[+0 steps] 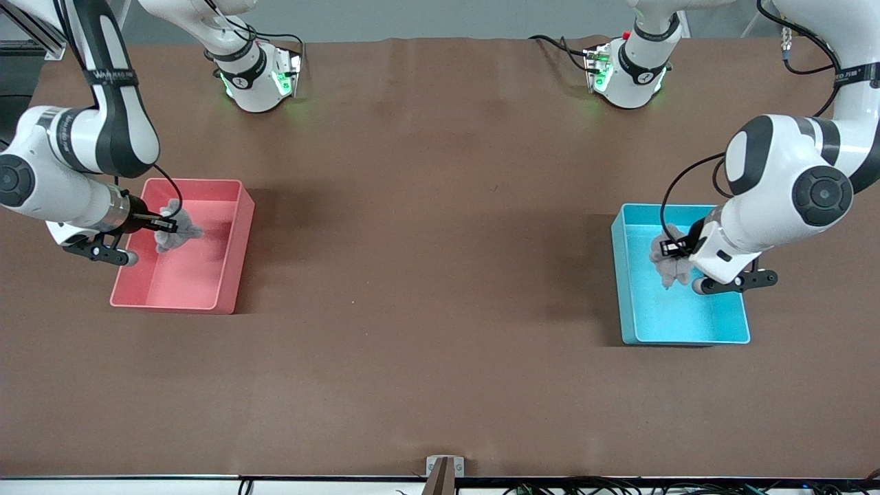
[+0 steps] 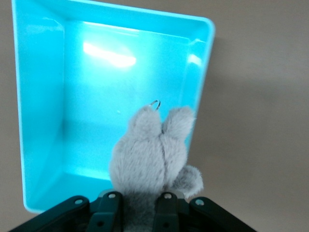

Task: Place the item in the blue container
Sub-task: 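Carry the plush to the blue box with the left gripper while the right grasps another, then release the plush into the blue box while the right gripper carries the second plush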

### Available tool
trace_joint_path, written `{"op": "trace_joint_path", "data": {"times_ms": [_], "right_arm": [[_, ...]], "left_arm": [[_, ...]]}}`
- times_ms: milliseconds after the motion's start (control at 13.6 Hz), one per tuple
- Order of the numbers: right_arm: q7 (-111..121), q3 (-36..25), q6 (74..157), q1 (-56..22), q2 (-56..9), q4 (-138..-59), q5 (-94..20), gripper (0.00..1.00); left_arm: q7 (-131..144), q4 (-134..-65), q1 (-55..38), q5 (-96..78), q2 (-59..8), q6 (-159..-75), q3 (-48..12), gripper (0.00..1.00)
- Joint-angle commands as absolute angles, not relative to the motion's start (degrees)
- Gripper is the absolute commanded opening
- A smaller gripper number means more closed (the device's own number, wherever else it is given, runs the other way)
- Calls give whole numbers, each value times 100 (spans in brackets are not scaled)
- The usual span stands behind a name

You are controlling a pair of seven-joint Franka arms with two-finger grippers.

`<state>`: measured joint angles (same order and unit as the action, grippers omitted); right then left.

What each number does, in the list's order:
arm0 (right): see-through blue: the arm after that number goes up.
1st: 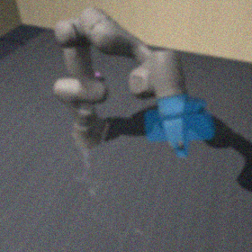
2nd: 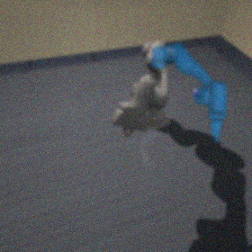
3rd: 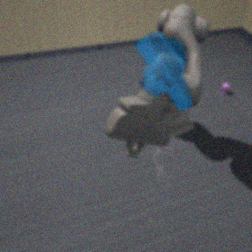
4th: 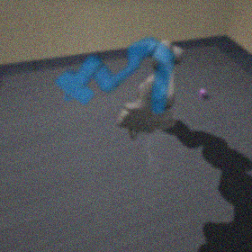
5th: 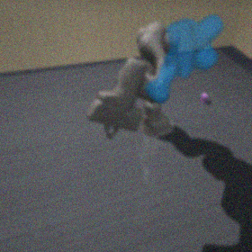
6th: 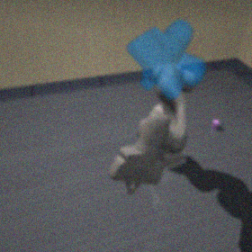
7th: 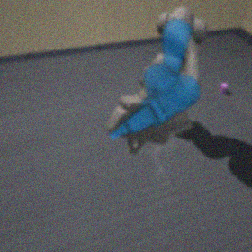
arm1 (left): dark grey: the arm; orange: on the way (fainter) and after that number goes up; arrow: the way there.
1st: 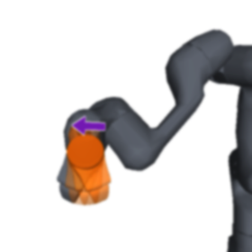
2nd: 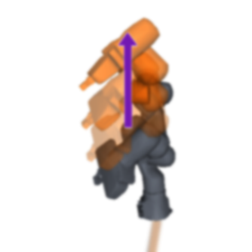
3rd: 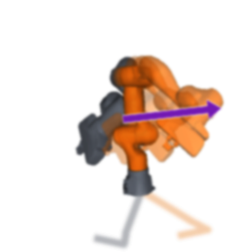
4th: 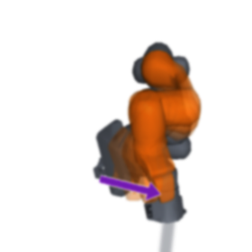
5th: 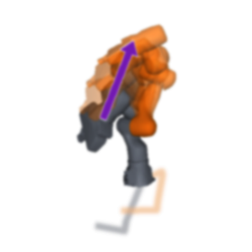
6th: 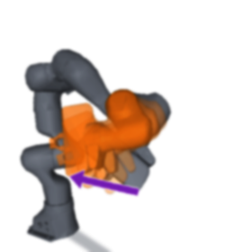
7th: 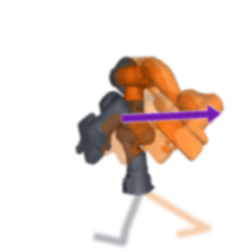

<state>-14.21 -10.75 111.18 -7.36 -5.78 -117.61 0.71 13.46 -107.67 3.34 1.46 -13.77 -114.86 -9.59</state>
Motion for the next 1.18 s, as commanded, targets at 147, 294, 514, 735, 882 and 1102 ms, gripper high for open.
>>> {"op": "trace_joint_path", "data": {"times_ms": [147, 294, 514, 735, 882, 1102], "right_arm": [[-3842, -1090, 10740, -2254, -746, -11022, -798, 3], [-5152, -1090, 11177, -3020, -1036, -10873, -852, 3], [-6938, -1090, 11934, -4049, -2026, -10208, -888, 3], [-8372, -1090, 11997, -4648, -3406, -8802, -888, 3], [-8980, -1090, 12250, -4894, -4049, -8308, -870, 3], [-9509, -1090, 13050, -5132, -4464, -8306, -879, 4]], "left_arm": [[1073, -11118, 632, 499, -1625, -12215, -1002, 24], [1020, -11319, 808, 799, -1722, -12558, -1011, 24], [949, -11671, 887, 888, -1898, -13199, -1011, 25], [941, -11874, 932, 914, -2030, -13543, -1011, 28], [940, -11883, 932, 914, -2048, -13553, -1011, 34], [940, -11874, 932, 914, -2022, -13544, -1011, 95]]}}
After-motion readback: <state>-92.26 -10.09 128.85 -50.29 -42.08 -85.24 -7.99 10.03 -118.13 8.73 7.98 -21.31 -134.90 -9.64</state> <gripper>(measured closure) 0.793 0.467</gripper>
